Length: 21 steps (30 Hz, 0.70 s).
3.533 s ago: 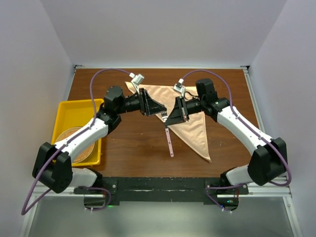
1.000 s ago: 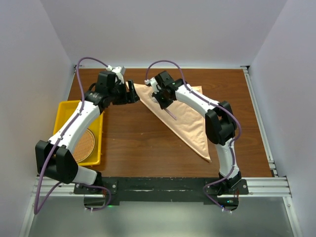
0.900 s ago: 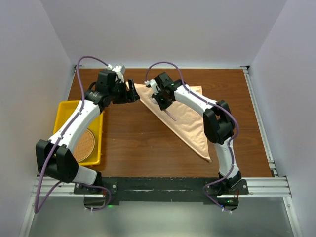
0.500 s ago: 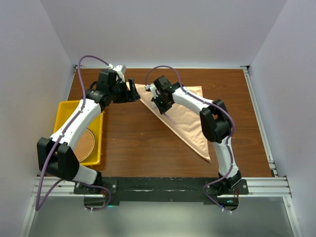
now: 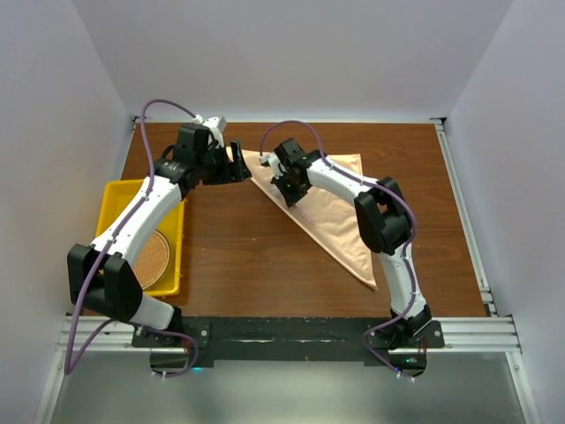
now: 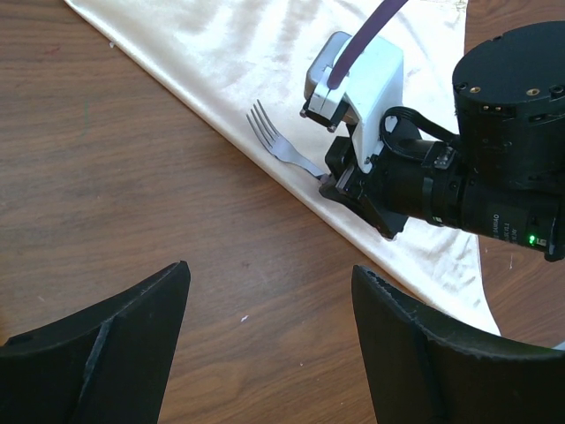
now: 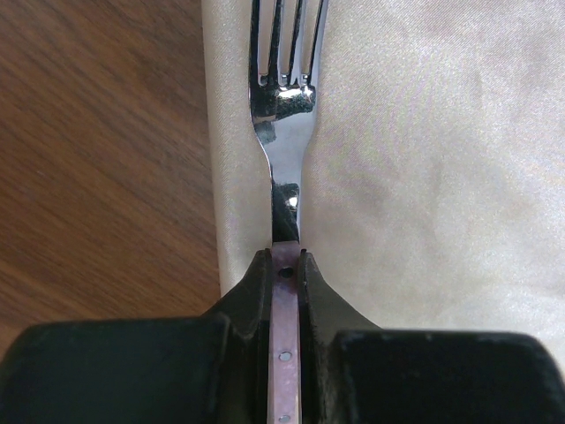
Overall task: Fold the napkin, place the utensils inside, and roll it up
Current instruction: Place the utensil onto the napkin
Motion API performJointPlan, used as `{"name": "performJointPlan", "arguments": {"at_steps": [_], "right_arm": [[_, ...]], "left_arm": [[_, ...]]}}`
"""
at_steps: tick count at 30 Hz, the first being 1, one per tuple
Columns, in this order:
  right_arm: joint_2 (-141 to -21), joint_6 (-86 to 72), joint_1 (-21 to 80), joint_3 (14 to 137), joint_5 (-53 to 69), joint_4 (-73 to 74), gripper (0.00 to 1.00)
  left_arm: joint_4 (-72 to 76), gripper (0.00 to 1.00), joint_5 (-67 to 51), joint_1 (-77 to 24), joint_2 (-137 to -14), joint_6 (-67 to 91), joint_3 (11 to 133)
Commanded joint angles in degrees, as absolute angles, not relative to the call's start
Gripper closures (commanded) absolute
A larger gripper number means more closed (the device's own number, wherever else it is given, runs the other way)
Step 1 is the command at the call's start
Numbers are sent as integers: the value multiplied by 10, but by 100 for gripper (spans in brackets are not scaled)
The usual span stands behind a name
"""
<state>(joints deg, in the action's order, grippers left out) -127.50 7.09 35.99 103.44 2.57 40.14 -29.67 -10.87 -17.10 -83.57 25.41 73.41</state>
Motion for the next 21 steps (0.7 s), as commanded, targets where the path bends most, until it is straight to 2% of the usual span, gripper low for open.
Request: {"name": "performJointPlan", "arguments": {"at_steps": [1,9,21], "right_arm": [[-1274,74,362,1034,34,384,97],[-1278,73,363,1031,34,384,92],[-1281,71,365,1034,33,388,80]], "left_arm": [[-282,21,-116,-168,-834,246,755],[-282,21,-111,-168,-824,243,748],[-279,20,-111,-168,-818,243,741]]}}
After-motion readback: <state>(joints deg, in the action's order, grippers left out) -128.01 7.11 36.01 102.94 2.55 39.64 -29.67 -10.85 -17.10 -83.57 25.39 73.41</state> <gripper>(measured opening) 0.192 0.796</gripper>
